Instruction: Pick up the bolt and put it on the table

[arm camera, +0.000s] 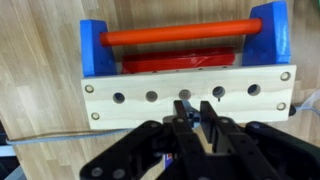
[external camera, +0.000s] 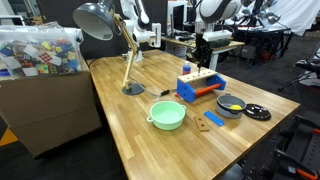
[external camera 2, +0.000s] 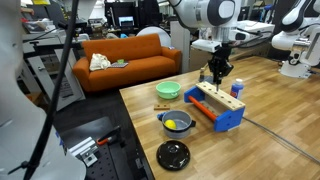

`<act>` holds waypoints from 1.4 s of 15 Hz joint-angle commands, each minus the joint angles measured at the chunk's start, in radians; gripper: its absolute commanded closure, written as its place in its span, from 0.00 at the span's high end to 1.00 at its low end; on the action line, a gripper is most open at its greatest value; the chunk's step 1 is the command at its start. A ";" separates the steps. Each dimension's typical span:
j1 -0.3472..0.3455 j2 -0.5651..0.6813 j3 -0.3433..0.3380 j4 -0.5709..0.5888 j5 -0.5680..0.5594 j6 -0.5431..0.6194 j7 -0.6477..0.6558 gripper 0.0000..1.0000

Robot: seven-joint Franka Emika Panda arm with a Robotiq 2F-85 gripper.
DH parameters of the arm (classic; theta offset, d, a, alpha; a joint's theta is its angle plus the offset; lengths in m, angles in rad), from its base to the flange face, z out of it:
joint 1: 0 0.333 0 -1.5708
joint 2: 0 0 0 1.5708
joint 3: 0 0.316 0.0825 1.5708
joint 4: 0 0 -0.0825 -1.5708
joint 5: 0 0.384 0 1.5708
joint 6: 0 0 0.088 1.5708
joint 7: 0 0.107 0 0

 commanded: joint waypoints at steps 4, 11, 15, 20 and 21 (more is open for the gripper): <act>-0.019 -0.210 0.013 -0.141 0.008 0.026 -0.063 0.05; -0.003 -0.418 0.068 -0.311 0.051 -0.001 -0.164 0.05; 0.027 -0.429 0.109 -0.337 -0.019 -0.001 -0.115 0.05; 0.074 -0.338 0.158 -0.304 -0.113 -0.048 -0.137 0.05; 0.086 -0.314 0.165 -0.299 -0.145 -0.053 -0.131 0.05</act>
